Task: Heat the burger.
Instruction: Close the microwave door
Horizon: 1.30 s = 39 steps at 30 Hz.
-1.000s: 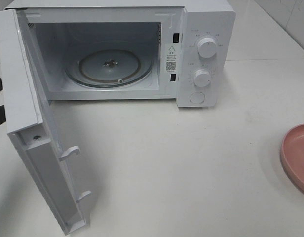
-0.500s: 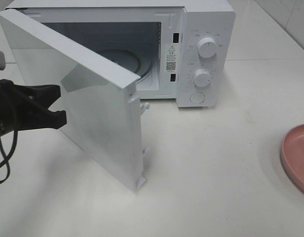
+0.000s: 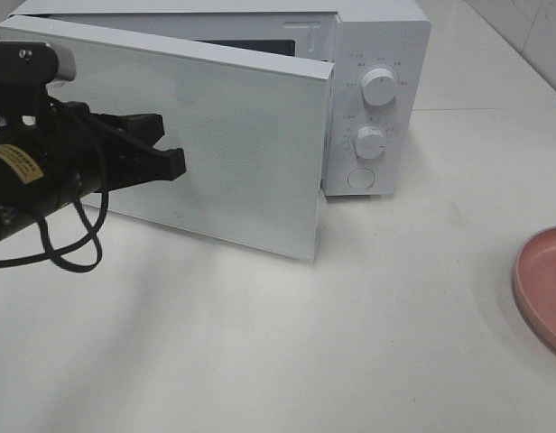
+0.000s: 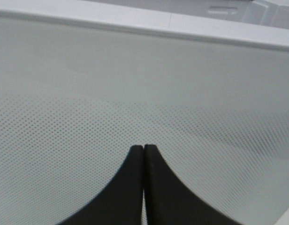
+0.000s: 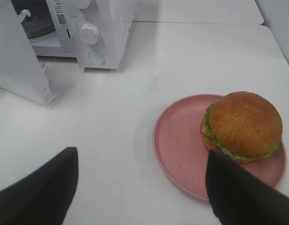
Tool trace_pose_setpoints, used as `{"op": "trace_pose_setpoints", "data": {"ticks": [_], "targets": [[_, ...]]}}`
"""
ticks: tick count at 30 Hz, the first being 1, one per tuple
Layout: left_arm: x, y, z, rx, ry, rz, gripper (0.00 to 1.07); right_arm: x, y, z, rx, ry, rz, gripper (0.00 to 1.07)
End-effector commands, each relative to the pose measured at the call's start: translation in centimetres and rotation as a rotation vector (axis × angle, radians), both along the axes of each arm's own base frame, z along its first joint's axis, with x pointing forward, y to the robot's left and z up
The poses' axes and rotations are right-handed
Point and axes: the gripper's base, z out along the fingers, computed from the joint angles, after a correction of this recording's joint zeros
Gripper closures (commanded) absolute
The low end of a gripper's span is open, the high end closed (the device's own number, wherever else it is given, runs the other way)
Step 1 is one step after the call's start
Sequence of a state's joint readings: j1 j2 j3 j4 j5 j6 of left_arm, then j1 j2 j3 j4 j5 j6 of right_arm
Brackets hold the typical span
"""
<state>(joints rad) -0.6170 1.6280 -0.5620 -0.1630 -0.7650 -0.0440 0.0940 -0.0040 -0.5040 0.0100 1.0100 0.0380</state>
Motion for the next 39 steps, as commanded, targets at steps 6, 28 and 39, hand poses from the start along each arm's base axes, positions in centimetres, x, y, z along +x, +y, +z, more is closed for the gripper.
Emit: {"op": "trace_pose_setpoints", "data": {"ticks": [6, 28, 39], "targets": [[2.4, -1.8, 0.8, -0.039, -0.042, 0.007, 1.07, -0.3, 0.0, 0.0, 0.003, -0.04, 0.0, 0.33], [8.8, -6.2, 1.6, -0.146, -0.097, 0.032, 1.07, -0.3, 0.0, 0.0, 0.003, -0.04, 0.0, 0.33], [10.8, -7.7, 1.1, -0.143, -0.083, 0.029, 1.07, -0.3, 0.0, 0.0, 0.003, -0.04, -0.001, 0.33]]}}
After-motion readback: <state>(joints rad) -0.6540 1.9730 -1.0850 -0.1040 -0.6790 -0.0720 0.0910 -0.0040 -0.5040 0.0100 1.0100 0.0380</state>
